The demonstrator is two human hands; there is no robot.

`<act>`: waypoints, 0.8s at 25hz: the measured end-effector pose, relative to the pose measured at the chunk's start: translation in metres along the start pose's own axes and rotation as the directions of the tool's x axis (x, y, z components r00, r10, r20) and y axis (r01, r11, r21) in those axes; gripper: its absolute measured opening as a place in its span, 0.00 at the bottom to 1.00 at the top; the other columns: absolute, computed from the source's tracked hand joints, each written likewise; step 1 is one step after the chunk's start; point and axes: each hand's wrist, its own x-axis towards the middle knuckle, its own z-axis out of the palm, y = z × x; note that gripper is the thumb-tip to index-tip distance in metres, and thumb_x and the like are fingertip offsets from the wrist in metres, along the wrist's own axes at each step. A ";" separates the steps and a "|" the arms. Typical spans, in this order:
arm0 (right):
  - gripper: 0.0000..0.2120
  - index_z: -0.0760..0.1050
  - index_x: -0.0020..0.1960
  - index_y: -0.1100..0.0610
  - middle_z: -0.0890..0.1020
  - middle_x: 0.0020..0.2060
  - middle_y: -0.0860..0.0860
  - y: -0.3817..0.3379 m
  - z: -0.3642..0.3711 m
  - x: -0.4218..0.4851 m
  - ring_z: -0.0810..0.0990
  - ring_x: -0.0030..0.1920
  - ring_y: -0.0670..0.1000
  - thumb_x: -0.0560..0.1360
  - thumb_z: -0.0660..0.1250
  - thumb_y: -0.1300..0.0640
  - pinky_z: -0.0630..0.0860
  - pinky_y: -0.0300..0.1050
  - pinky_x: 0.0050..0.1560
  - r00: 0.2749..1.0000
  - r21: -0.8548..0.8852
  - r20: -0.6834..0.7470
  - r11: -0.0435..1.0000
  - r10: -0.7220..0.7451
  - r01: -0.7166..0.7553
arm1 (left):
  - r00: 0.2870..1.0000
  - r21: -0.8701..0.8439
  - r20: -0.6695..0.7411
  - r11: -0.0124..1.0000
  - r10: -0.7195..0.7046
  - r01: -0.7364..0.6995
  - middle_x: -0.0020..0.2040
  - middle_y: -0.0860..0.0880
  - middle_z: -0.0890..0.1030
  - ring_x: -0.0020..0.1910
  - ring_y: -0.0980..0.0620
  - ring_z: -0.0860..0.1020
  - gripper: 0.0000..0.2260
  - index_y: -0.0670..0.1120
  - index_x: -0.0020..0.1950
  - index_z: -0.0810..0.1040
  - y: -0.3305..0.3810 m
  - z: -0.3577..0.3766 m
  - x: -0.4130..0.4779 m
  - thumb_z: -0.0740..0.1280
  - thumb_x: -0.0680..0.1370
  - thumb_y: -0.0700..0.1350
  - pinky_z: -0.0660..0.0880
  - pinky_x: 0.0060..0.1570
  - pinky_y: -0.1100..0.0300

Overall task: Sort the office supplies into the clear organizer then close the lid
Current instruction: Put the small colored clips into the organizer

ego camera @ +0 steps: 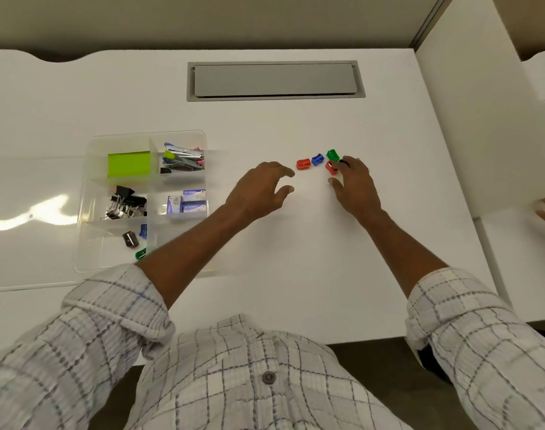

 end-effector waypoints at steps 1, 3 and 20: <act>0.23 0.69 0.73 0.59 0.70 0.73 0.58 0.002 0.001 0.001 0.66 0.74 0.59 0.81 0.65 0.52 0.67 0.53 0.73 1.000 0.007 -0.011 1.000 -0.003 0.003 | 1.000 0.013 0.018 1.000 -0.010 0.010 0.65 0.51 0.78 0.65 0.51 0.75 0.16 0.51 0.67 0.76 0.000 0.004 0.007 0.65 0.81 0.53 0.73 0.63 0.54; 0.23 0.71 0.71 0.59 0.71 0.71 0.57 0.004 0.004 0.003 0.69 0.71 0.58 0.79 0.67 0.50 0.71 0.51 0.70 0.999 0.028 -0.036 1.000 -0.004 0.005 | 0.998 0.035 0.048 0.999 -0.030 0.028 0.65 0.51 0.78 0.66 0.50 0.74 0.16 0.50 0.68 0.76 0.000 0.011 0.023 0.65 0.81 0.52 0.72 0.63 0.54; 0.16 0.75 0.58 0.57 0.77 0.56 0.50 0.017 0.001 -0.032 0.76 0.52 0.51 0.71 0.65 0.64 0.73 0.38 0.51 0.949 0.336 -0.311 0.928 -0.054 0.163 | 0.980 -0.122 0.005 0.973 -0.199 0.198 0.48 0.50 0.79 0.47 0.49 0.77 0.06 0.46 0.50 0.77 0.003 0.053 0.078 0.70 0.74 0.43 0.75 0.44 0.56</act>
